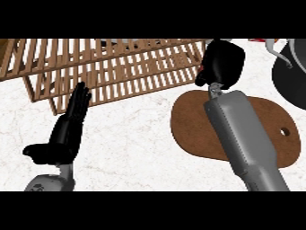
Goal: Pick the bell pepper from the cutting board and place it in the pot
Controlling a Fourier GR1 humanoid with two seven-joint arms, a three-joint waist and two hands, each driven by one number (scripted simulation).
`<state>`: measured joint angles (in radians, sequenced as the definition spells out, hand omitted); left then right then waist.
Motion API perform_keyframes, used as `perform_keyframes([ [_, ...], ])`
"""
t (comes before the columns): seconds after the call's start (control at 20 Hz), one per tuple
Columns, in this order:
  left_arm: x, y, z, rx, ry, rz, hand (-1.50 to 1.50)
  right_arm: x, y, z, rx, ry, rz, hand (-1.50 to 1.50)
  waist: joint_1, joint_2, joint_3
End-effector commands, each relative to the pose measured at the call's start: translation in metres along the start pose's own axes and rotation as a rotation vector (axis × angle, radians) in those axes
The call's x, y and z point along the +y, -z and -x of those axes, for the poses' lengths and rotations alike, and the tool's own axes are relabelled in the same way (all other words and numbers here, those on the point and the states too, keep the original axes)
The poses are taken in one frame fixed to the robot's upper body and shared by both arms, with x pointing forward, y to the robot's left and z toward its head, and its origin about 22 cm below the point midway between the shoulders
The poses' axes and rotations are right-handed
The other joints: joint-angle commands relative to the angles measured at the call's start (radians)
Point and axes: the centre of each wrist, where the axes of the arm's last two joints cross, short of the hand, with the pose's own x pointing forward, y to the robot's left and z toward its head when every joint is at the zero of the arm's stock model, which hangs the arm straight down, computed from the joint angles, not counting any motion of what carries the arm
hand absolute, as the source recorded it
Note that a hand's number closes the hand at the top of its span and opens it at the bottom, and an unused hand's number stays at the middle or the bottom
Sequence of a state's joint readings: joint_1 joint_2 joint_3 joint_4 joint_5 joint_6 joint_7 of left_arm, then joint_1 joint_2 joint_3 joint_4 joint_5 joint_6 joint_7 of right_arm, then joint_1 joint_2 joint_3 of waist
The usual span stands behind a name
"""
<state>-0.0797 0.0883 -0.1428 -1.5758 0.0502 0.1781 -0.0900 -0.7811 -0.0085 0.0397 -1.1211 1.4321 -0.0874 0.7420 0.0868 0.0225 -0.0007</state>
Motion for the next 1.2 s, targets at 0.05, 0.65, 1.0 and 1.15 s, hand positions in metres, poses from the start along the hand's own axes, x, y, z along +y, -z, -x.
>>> perform_keyframes([
  [0.05, 0.018, -0.007, 0.006, 0.004, 0.014, -0.030, 0.00, -0.013, 0.032, -0.034, 0.073, -0.028, 0.107, 1.50, -0.025, -0.006, 0.000],
  [0.65, 0.017, -0.017, 0.015, 0.033, -0.003, -0.089, 0.00, -0.019, 0.091, 0.022, 0.276, -0.069, 0.188, 1.50, -0.064, -0.015, 0.001],
  [1.0, 0.028, -0.019, 0.002, 0.021, 0.005, -0.072, 0.00, -0.030, 0.127, 0.093, 0.352, -0.081, 0.194, 1.50, -0.063, -0.015, 0.001],
  [1.15, 0.012, -0.020, 0.011, 0.013, 0.005, -0.068, 0.00, -0.031, 0.134, 0.125, 0.372, -0.083, 0.225, 1.50, -0.066, -0.014, 0.001],
])
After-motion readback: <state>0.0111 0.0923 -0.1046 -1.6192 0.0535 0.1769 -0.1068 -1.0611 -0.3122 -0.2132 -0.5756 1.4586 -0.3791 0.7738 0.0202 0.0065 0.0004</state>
